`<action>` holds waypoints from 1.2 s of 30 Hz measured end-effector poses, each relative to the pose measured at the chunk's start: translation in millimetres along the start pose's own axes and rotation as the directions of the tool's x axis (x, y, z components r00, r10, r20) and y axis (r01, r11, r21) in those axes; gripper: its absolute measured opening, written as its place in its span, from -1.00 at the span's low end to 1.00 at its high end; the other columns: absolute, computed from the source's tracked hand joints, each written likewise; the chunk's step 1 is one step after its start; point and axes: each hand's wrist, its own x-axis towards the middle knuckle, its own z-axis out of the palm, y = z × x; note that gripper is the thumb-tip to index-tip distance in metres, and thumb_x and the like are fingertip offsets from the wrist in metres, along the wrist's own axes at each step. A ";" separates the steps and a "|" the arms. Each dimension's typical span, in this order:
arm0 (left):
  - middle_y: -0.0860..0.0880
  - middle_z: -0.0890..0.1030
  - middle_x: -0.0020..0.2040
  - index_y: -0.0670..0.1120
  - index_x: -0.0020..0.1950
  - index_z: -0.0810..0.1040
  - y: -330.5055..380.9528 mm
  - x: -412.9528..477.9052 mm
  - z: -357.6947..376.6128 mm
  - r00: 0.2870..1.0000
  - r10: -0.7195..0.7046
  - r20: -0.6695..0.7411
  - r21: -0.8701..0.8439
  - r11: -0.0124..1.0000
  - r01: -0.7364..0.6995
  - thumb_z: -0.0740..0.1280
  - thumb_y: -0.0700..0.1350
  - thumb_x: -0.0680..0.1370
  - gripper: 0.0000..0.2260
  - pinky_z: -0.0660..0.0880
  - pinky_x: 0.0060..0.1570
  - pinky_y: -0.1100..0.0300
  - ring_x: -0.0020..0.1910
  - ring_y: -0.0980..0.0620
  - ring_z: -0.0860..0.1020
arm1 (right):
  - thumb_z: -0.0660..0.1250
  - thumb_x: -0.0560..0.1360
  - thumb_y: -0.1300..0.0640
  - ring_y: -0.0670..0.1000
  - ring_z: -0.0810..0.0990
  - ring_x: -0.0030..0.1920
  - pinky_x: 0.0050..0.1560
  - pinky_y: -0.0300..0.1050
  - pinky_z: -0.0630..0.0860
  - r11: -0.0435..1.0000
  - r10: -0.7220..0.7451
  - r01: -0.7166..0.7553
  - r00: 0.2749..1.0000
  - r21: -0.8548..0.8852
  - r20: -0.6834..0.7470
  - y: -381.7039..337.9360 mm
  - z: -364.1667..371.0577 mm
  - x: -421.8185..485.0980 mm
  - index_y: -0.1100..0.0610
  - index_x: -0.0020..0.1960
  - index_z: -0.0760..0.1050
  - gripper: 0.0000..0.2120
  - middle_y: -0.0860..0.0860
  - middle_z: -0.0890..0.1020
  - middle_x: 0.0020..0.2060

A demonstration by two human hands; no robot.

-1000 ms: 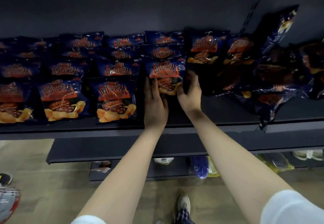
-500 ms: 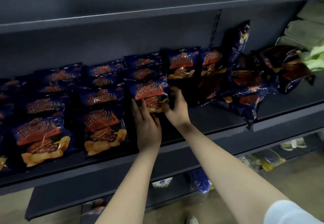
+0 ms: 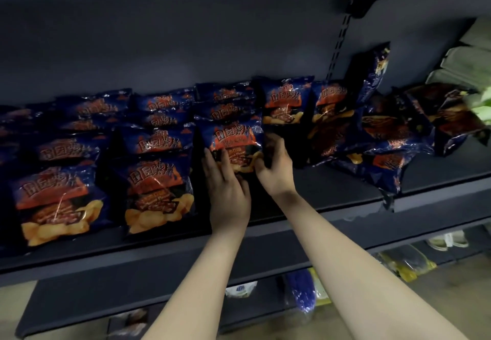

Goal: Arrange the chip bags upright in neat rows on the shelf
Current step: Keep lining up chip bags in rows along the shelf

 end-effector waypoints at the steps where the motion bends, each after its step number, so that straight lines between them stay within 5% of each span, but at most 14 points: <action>1: -0.17 -0.18 0.53 -0.14 0.52 0.01 0.2 0.3 0.0 1.000 0.000 0.000 -0.001 1.000 0.000 0.17 -0.20 0.58 -0.44 0.02 0.46 -0.02 0.51 -0.13 -0.16 | 0.25 0.42 0.35 0.10 0.52 0.15 0.14 0.03 0.51 1.000 0.002 -0.002 1.000 -0.003 0.002 0.0 0.2 0.4 0.18 0.32 0.28 -0.52 0.15 0.50 0.17; 24: -0.12 -0.18 0.54 -0.09 0.52 0.01 -2.2 1.9 2.6 0.999 0.036 0.012 0.042 0.998 -0.037 0.20 -0.13 0.54 -0.40 -0.02 0.43 -0.08 0.51 -0.13 -0.16 | 0.23 0.41 0.32 0.09 0.54 0.08 0.04 -0.05 0.51 0.999 -0.020 0.020 1.000 -0.025 -0.010 -4.0 -1.2 -0.9 0.15 0.30 0.30 -0.54 0.12 0.53 0.09; 33: -0.05 -0.18 0.55 -0.10 0.51 0.05 1.8 -0.5 -3.7 0.998 0.064 0.014 0.099 0.993 -0.065 0.30 -0.16 0.51 -0.36 0.04 0.44 -0.18 0.51 -0.05 -0.19 | 0.23 0.41 0.41 -0.04 0.45 0.15 0.13 -0.44 0.37 0.998 -0.002 0.012 0.988 0.067 -0.154 -16.9 -16.2 -11.5 0.21 0.28 0.34 -0.55 0.10 0.46 0.16; 36: -0.01 -0.19 0.54 -0.08 0.52 0.06 2.2 -1.2 -4.8 0.998 0.062 0.002 0.102 0.993 -0.062 0.32 -0.17 0.49 -0.33 0.04 0.43 -0.21 0.51 -0.03 -0.19 | 0.22 0.41 0.45 -0.03 0.47 0.18 0.17 -0.28 0.44 0.990 -0.006 0.030 0.985 0.139 -0.171 -24.6 -39.0 -20.0 0.18 0.25 0.35 -0.56 0.07 0.46 0.14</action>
